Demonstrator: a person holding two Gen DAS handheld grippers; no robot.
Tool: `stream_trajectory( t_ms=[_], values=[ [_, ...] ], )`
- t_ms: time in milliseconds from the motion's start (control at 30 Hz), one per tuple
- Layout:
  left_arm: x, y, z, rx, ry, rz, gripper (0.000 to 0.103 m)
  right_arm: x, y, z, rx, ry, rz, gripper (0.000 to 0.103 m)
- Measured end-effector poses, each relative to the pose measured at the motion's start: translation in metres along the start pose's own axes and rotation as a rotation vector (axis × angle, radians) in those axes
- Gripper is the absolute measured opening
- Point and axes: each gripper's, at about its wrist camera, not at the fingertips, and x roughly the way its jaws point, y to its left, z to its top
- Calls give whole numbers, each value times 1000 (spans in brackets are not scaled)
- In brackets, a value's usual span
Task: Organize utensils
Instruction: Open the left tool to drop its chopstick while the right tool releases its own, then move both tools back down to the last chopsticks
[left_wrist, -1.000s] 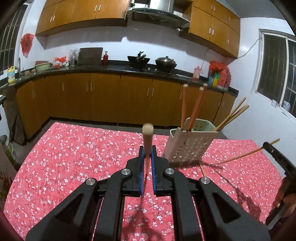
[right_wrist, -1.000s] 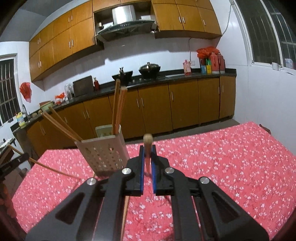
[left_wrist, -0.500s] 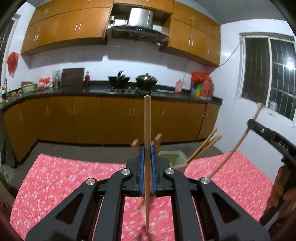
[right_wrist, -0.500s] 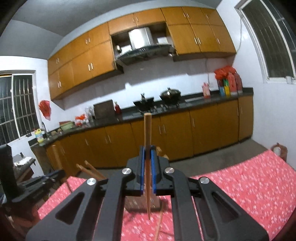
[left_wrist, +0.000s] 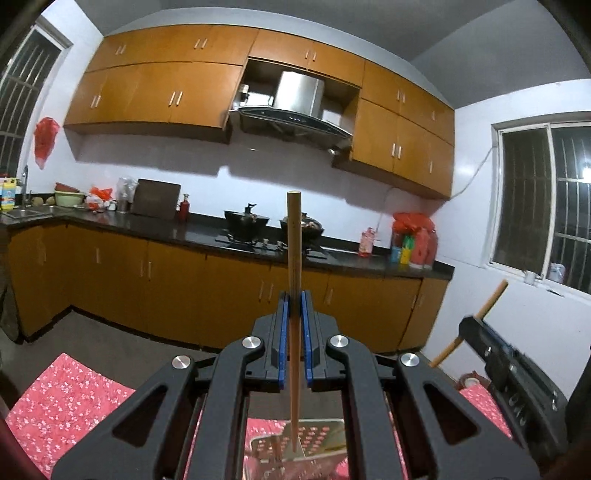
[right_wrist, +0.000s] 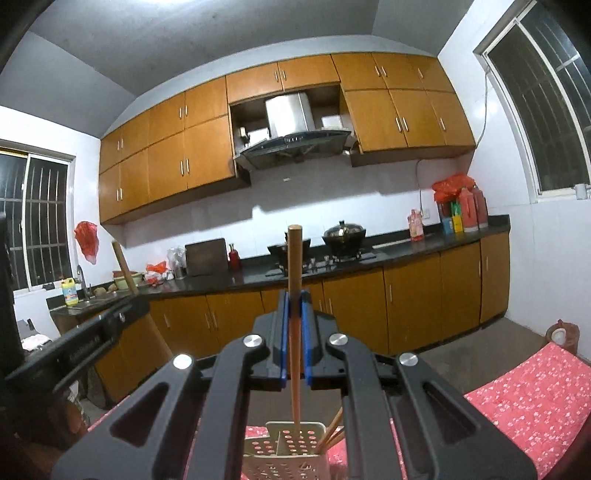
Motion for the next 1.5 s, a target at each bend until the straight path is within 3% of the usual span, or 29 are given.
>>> stream_trajectory(
  t_ms=[233, 300, 333, 367, 400, 433, 467, 700, 867, 933, 1067, 1200, 1267, 1367, 1500],
  values=[
    [25, 2, -32, 13, 48, 25, 7, 21, 1, -27, -2, 91, 2, 8],
    [27, 5, -40, 5, 85, 18, 8, 21, 2, -32, 3, 109, 12, 11],
    [26, 6, -40, 1, 91, 15, 10, 19, 0, -33, 10, 110, 15, 20],
    [24, 8, -41, -3, 96, 13, 19, 17, 0, -33, 13, 107, 15, 30],
    [21, 10, -41, -6, 95, 16, 28, 13, -1, -32, 17, 101, 15, 33],
    [17, 11, -40, -7, 85, 22, 45, 10, -1, -31, 19, 97, 15, 34],
    [14, 12, -37, -7, 73, 26, 49, 7, -2, -30, 20, 94, 15, 34],
    [-19, 26, -22, -18, 35, 28, 49, -29, -9, -22, 33, 64, 5, 37],
    [-55, 45, -30, -34, 45, 45, 53, -57, -25, -43, 36, 104, -41, 45],
    [-69, 55, -42, -20, 66, 85, 58, -62, -34, -59, 32, 151, -68, 47],
    [-81, 75, -86, 16, 175, 157, 63, -56, -58, -116, 57, 354, -113, 49],
    [-69, 94, -147, 39, 402, 188, 63, -44, -64, -179, 73, 579, -127, 49],
    [-67, 98, -165, 37, 460, 182, 62, -42, -60, -205, 91, 662, -102, 42],
    [-66, 96, -191, 44, 532, 172, 62, -43, -49, -234, 104, 746, -58, 34],
    [-67, 90, -210, 47, 581, 131, 62, -47, -28, -256, 52, 794, -31, 33]
  ],
)
